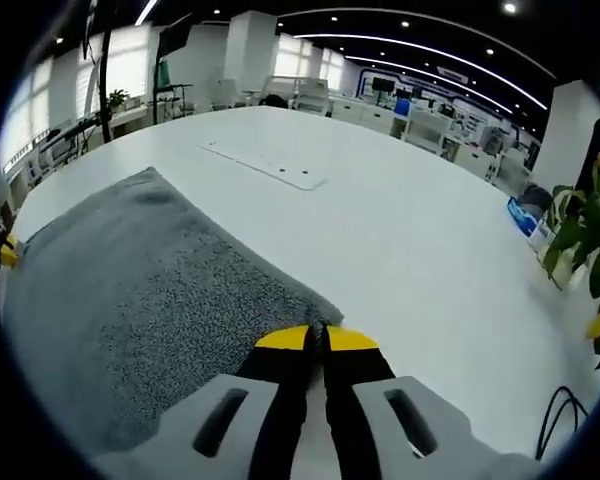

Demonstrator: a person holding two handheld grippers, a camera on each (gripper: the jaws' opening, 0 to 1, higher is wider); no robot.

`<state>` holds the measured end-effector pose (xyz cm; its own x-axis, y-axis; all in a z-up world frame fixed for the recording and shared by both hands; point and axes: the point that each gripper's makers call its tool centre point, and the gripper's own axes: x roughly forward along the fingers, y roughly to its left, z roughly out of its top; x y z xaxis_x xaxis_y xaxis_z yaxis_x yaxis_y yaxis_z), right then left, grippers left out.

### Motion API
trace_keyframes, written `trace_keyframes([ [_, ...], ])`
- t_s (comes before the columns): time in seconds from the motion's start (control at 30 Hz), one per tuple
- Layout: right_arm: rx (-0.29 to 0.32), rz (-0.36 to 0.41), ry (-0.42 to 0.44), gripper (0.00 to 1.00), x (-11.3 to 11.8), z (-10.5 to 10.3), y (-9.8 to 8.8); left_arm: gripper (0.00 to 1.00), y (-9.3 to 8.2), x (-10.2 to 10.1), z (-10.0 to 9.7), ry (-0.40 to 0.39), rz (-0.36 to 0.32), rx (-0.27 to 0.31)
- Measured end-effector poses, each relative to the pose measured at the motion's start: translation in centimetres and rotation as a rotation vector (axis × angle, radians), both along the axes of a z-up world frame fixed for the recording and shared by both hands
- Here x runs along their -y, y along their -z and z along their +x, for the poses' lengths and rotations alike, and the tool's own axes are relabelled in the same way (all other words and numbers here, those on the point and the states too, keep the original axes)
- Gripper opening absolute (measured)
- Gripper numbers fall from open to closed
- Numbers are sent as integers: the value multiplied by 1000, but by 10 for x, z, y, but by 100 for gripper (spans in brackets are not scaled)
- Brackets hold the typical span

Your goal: Fold the towel on the table until its edges align and the towel forms a compact rectangular stack.

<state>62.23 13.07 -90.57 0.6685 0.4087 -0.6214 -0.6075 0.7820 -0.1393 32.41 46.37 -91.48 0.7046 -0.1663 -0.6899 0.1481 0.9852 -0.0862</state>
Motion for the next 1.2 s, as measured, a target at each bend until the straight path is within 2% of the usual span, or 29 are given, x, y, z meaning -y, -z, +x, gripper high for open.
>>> trace_keyframes([
  [0.23,-2,34,-4,2,3,11,4,7,1,1,1,-37,11,17],
  [0.33,-49,111,67,2,7,16,7,7,0,6,3,-75,-73,5],
  [0.5,-71,121,84,3,5,23,10,11,1,-2,4,-78,-63,-4],
  [0.6,-99,212,141,3,7,22,11,15,-5,1,14,-91,-81,51],
  [0.67,-101,231,151,4,9,20,10,18,-11,7,19,-73,-69,70],
  [0.77,-90,228,146,6,8,16,8,23,-20,21,26,-14,-33,83],
  [0.83,-89,228,148,7,8,14,6,31,-21,28,30,10,-13,85],
  [0.93,-82,256,162,9,6,16,-2,40,-29,52,36,80,38,101],
  [1.0,-78,252,148,10,5,17,-1,41,-34,66,37,113,42,111],
  [1.1,-73,258,122,11,0,11,-7,41,-45,103,40,202,23,138],
  [1.2,-87,275,117,13,-3,8,-8,41,-44,134,37,279,16,137],
])
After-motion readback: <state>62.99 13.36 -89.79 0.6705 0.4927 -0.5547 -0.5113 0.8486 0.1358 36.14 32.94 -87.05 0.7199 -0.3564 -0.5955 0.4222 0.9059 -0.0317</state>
